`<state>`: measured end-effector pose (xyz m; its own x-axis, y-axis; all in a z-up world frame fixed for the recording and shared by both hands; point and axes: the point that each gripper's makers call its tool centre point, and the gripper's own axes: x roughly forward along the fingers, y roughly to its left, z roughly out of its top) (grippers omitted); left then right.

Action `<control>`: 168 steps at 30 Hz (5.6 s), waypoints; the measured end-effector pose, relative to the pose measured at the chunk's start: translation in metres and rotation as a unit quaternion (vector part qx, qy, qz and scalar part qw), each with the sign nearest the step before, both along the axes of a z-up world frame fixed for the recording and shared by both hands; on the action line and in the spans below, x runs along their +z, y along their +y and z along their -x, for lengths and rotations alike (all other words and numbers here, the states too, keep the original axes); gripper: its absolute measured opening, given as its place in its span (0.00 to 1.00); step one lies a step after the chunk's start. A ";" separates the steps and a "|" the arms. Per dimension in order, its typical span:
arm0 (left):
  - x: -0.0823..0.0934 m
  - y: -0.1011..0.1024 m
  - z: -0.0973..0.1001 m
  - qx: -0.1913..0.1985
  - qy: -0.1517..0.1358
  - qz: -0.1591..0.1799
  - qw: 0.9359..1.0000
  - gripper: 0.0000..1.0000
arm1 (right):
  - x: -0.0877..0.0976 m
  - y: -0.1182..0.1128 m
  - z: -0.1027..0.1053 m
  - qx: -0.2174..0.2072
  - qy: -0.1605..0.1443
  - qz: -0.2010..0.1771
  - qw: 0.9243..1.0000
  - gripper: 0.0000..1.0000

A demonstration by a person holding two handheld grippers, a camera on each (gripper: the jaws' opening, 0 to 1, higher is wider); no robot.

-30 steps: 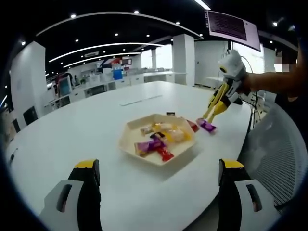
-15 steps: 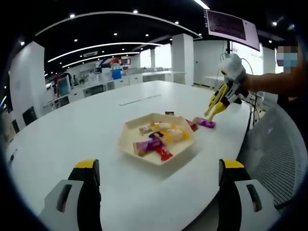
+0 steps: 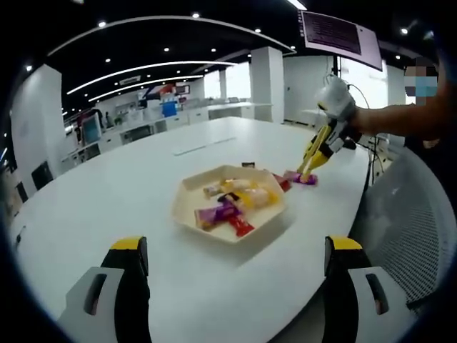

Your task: Place the target food into the container with the food tongs after gripping and lifting it, then release it inside without dropping or visibly crushing the food.

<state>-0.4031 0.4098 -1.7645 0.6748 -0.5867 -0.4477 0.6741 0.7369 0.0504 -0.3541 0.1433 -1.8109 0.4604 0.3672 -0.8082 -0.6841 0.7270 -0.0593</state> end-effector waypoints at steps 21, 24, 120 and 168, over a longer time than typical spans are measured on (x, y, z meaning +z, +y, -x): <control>0.002 0.000 -0.001 0.001 -0.005 0.001 1.000 1.00 | -0.007 -0.003 0.001 0.006 0.033 0.011 0.999 0.20; 0.002 0.002 -0.002 0.006 -0.005 0.005 1.000 1.00 | -0.007 -0.003 0.000 0.010 0.030 0.013 0.999 0.19; 0.015 0.009 -0.007 0.033 -0.022 0.031 0.999 1.00 | 0.092 0.169 -0.086 0.189 -0.031 -0.019 0.981 0.23; 0.009 0.007 -0.005 0.022 -0.016 0.017 0.999 1.00 | -0.006 -0.003 -0.018 0.180 0.053 0.087 0.978 0.25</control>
<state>-0.3982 0.4167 -1.7557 0.7145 -0.5702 -0.4054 0.6391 0.7677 0.0466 -0.3361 0.1404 -1.8173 0.2374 0.3423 -0.9091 -0.9029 0.4229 -0.0765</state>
